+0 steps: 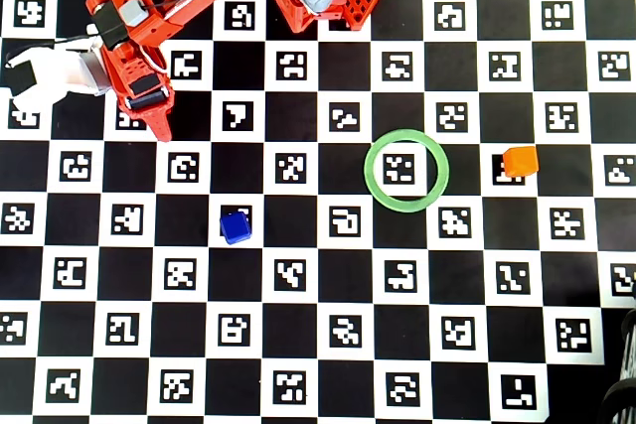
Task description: Grab the red cube then put it in the green circle then put the blue cube on top and finally the orange cube on top
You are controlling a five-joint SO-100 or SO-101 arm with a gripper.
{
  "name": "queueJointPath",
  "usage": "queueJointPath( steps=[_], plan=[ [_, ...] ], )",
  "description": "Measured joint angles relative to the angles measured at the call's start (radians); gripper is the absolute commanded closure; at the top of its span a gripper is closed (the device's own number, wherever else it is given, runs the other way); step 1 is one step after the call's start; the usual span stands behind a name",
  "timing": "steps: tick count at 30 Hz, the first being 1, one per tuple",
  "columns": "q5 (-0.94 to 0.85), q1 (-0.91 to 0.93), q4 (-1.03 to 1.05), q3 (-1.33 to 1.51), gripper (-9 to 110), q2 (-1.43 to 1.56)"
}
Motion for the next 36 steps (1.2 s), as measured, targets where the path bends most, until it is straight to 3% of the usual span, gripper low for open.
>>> queueJointPath(
  steps=[12, 22, 30, 36],
  plan=[
    [0.012, -0.021, 0.0, 0.0, 66, 0.0],
    [0.012, -0.021, 0.0, 0.0, 94, 0.0],
    [0.012, -0.021, 0.005, 0.0, 97, 0.0],
    [0.04, -0.032, 0.184, -0.104, 97, 0.0]
  ],
)
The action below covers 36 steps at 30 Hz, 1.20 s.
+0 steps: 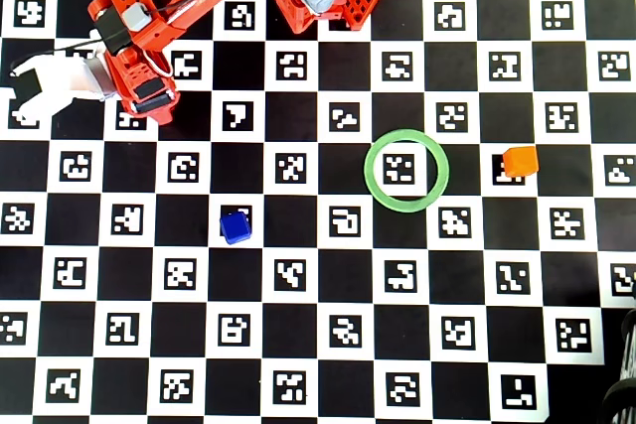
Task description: Grab the red cube then put it in the green circle then put the blue cube on top and finally the orange cube on top
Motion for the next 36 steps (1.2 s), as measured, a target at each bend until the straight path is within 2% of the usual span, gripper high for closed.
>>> queueJointPath(
  steps=[8, 15, 31, 36],
  plan=[
    [0.173, -0.066, 0.337, -0.433, 97, 0.003],
    [0.468, -0.265, 0.492, -0.497, 97, 0.117],
    [1.374, -1.054, 0.505, -0.495, 98, 0.195],
    [1.582, -1.206, 0.505, -0.486, 98, 0.195]
  ],
)
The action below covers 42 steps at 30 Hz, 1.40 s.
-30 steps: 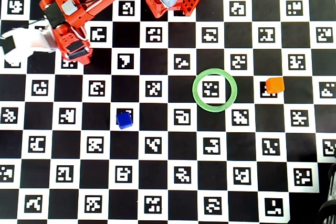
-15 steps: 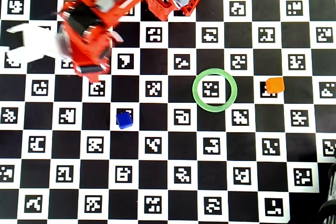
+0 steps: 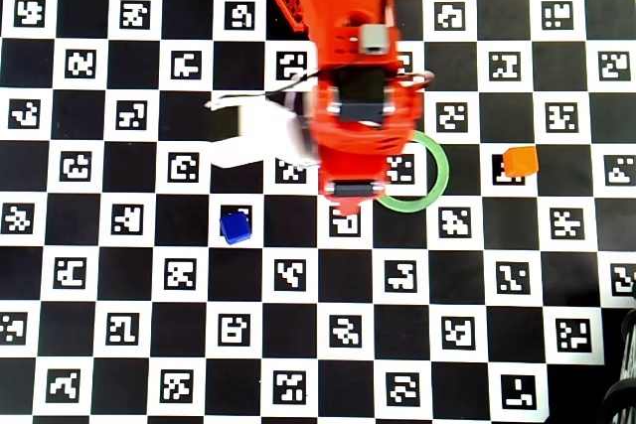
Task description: Grab the red cube then put it in the green circle then put the blue cube on top and finally the orange cube on top
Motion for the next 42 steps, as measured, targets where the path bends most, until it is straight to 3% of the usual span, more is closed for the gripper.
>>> queueJointPath(
  steps=[8, 26, 42],
  plan=[
    [0.112, -0.158, -0.017, 0.008, 98, -0.054],
    [0.189, -0.147, -0.408, 0.459, 98, -0.094],
    [0.258, -0.25, -0.558, 0.612, 98, -0.021]
  ],
)
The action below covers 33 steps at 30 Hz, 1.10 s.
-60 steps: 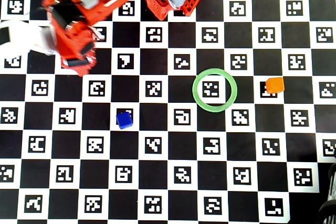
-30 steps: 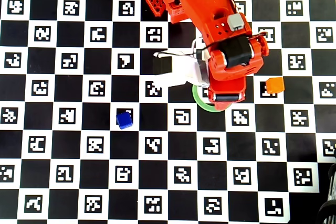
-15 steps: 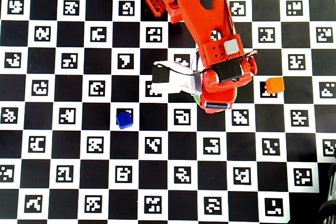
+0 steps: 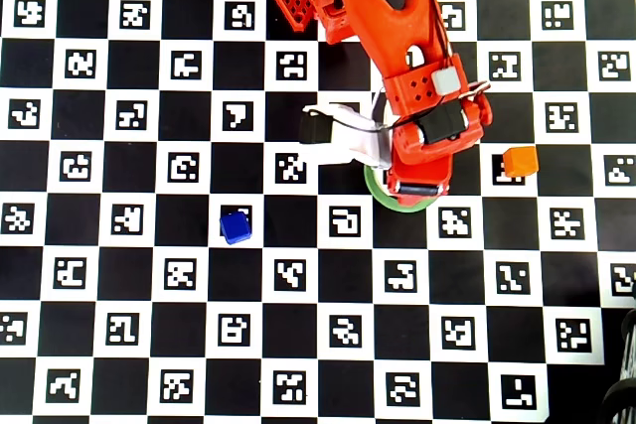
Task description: Grab the red cube then put it in the green circle then put the blue cube on top and finally the orange cube on top
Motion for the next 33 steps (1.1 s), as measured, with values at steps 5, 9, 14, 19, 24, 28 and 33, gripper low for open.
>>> queueJointPath(
  steps=[5, 9, 14, 19, 24, 28, 33],
  plan=[
    [-0.014, -0.002, -0.025, 0.031, 98, 0.0],
    [-0.021, -0.002, -0.046, 0.054, 98, 0.0],
    [-0.052, -0.002, -0.066, 0.092, 98, 0.0],
    [-0.075, -0.002, -0.089, 0.107, 98, 0.0],
    [-0.077, -0.002, -0.11, 0.126, 98, 0.0],
    [-0.078, -0.003, -0.124, 0.126, 98, 0.0],
    [-0.078, -0.025, -0.135, 0.126, 98, -0.009]
  ],
)
